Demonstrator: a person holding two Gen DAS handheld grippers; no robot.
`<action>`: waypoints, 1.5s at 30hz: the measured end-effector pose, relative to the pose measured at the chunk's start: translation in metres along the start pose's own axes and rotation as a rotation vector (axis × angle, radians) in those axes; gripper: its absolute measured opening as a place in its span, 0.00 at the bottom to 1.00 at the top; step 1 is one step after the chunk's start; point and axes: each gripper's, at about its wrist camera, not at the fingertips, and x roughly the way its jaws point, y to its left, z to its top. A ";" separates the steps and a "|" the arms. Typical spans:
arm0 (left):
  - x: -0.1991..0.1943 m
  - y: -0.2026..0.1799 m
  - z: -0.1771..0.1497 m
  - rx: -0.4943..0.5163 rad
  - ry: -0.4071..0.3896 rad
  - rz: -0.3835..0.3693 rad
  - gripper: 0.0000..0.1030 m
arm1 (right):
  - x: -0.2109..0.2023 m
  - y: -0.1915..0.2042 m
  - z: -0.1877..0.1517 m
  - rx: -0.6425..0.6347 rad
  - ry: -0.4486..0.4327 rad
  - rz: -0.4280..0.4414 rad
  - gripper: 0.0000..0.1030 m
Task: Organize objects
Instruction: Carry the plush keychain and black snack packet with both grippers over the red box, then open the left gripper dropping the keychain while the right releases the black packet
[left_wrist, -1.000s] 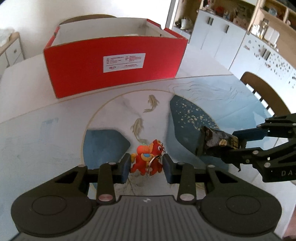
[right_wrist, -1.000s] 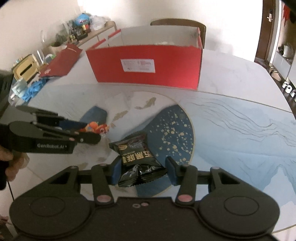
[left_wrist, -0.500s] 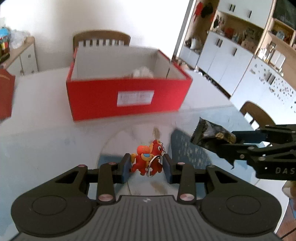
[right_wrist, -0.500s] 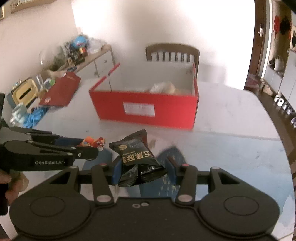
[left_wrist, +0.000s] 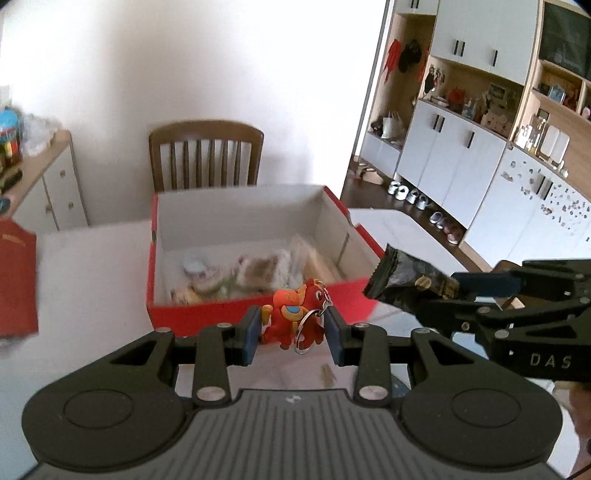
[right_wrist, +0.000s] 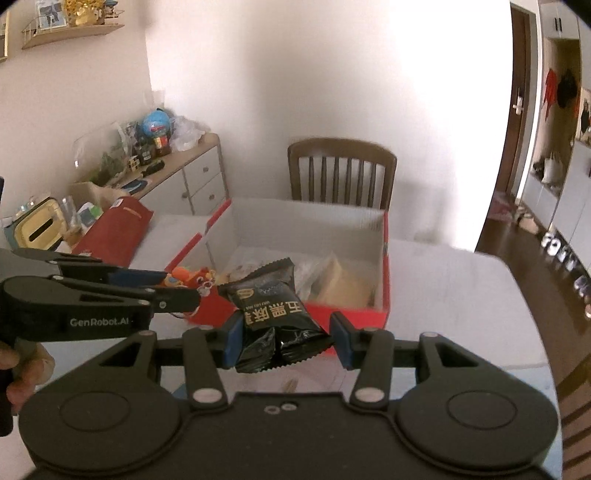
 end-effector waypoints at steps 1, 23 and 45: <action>0.003 0.002 0.004 0.008 -0.002 0.011 0.35 | 0.003 -0.001 0.004 -0.002 -0.003 -0.002 0.46; 0.086 0.021 0.058 0.096 0.042 0.100 0.35 | 0.109 -0.017 0.075 -0.018 0.049 -0.022 0.46; 0.133 0.041 0.031 0.004 0.194 0.120 0.35 | 0.198 -0.004 0.057 -0.098 0.219 -0.043 0.49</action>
